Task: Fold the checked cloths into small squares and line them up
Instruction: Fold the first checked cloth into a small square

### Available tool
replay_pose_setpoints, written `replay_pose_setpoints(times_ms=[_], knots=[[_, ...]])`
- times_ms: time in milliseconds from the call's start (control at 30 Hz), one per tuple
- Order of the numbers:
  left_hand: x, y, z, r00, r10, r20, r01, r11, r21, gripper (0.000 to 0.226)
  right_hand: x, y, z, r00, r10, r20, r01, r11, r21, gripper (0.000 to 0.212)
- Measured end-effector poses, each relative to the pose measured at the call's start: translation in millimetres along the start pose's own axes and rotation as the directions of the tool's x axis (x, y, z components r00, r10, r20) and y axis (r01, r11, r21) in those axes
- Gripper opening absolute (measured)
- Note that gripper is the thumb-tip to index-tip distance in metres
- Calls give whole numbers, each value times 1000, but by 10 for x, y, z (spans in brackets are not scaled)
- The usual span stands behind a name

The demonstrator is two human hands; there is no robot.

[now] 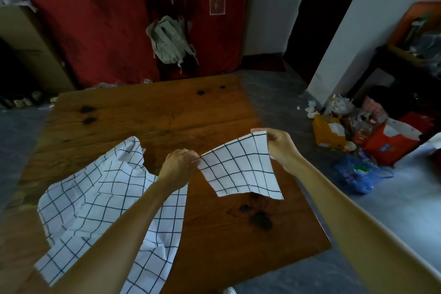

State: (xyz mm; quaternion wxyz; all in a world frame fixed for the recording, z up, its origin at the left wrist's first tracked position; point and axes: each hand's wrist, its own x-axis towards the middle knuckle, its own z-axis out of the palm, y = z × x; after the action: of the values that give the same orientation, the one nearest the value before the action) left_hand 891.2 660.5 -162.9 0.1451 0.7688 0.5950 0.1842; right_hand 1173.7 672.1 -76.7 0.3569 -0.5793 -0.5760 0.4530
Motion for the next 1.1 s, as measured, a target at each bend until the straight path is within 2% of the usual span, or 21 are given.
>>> replay_pose_setpoints(times_ms=[33, 100, 167, 233, 333, 433, 567, 633, 767, 933, 1000, 1100], knots=[[15, 29, 16, 1000, 7, -8, -7, 1000, -11, 15, 13, 1, 13, 1000, -9, 29, 10, 1000, -22, 29], [52, 156, 22, 995, 62, -74, -68, 994, -80, 41, 29, -10, 59, 994, -36, 108, 46, 994, -95, 29], [140, 344, 10, 982, 149, -117, -161, 982, -100, 52, 22, -58, 121, 982, -46, 185, 78, 982, -171, 32], [218, 575, -24, 967, 222, -126, -233, 969, -83, 45, 35, -93, 161, 973, -65, 220, 112, 972, -206, 36], [272, 863, -84, 957, 219, -190, -247, 959, -140, 15, -4, -185, 189, 965, -91, 246, 142, 970, -199, 33], [290, 929, -86, 966, 127, -226, -174, 964, -201, 19, 7, -175, 176, 976, -88, 201, 119, 982, -145, 27], [246, 933, -145, 949, 113, -295, -194, 946, -259, 23, -11, -172, 133, 979, -128, 161, 136, 990, -45, 27], [235, 931, -144, 946, 111, -304, -193, 948, -255, 22, -38, -181, 175, 973, -168, 158, 184, 978, -98, 32], [219, 930, -132, 943, 98, -320, -178, 956, -234, 16, -31, -150, 286, 962, -272, 16, 269, 939, -212, 21], [169, 910, -187, 933, 75, -351, -168, 956, -242, 15, -84, -201, 316, 940, -330, 89, 341, 898, -278, 32], [145, 898, -200, 935, 68, -348, -161, 956, -246, 14, -81, -207, 356, 919, -385, 85, 390, 859, -332, 24], [89, 917, -269, 931, 70, -357, -163, 957, -238, 15, -65, -217, 380, 911, -412, 28, 399, 860, -320, 16]])
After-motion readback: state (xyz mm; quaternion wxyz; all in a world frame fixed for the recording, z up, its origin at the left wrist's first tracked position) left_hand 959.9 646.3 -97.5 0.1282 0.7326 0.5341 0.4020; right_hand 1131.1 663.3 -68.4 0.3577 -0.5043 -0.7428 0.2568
